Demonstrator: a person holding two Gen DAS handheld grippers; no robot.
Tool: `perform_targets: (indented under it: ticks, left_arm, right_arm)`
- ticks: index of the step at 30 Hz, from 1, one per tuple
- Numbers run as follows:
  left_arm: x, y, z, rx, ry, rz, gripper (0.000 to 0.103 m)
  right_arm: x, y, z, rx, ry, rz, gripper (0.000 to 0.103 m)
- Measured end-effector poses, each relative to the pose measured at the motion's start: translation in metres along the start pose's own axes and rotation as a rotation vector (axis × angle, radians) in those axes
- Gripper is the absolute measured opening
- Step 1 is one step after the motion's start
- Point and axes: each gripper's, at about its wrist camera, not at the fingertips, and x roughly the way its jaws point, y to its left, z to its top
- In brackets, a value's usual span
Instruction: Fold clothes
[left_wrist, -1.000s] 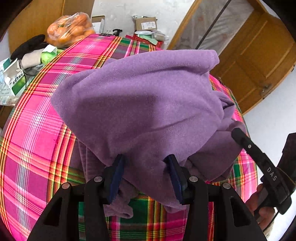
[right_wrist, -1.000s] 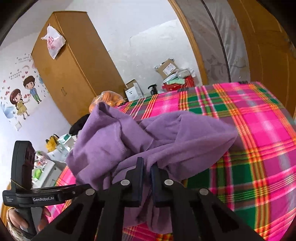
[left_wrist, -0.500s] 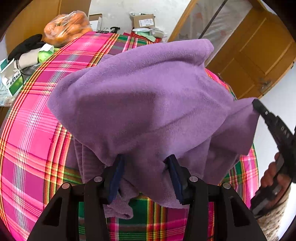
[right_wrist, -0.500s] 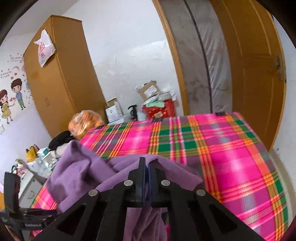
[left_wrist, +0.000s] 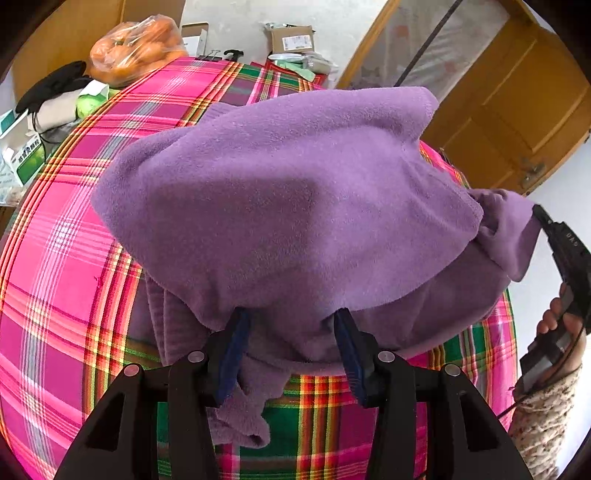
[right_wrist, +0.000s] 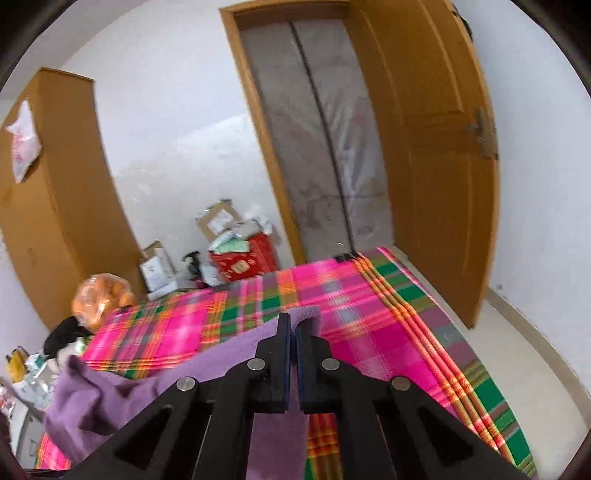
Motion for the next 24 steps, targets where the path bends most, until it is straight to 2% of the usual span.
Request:
perform_targets:
  ticks: [7, 8, 10, 12, 16, 20, 24]
  left_arm:
    - [-0.01, 0.005, -0.003, -0.037, -0.011, -0.06, 0.05]
    - [-0.012, 0.005, -0.003, -0.042, -0.013, -0.068, 0.05]
    - [-0.015, 0.006, -0.004, -0.053, -0.016, -0.086, 0.05]
    - [-0.025, 0.01, -0.006, -0.057, -0.029, -0.108, 0.05]
    - [-0.05, 0.023, -0.012, -0.069, -0.067, -0.136, 0.05]
    - [-0.076, 0.05, -0.021, -0.126, -0.11, -0.116, 0.05]
    - [-0.081, 0.085, -0.031, -0.197, -0.108, -0.082, 0.05]
  right_arm:
    - [0.017, -0.02, -0.012, 0.0, 0.077, -0.089, 0.004]
    - [0.015, -0.021, -0.013, -0.002, 0.081, -0.102, 0.007]
    - [0.009, -0.022, -0.015, -0.016, 0.091, -0.128, 0.021]
    - [0.002, -0.019, -0.017, -0.03, 0.097, -0.121, 0.029]
    - [-0.024, -0.012, -0.025, -0.066, 0.08, -0.142, 0.03]
    - [-0.058, 0.008, -0.037, -0.086, 0.062, -0.061, 0.033]
    - [-0.08, 0.057, -0.063, -0.174, 0.11, 0.115, 0.038]
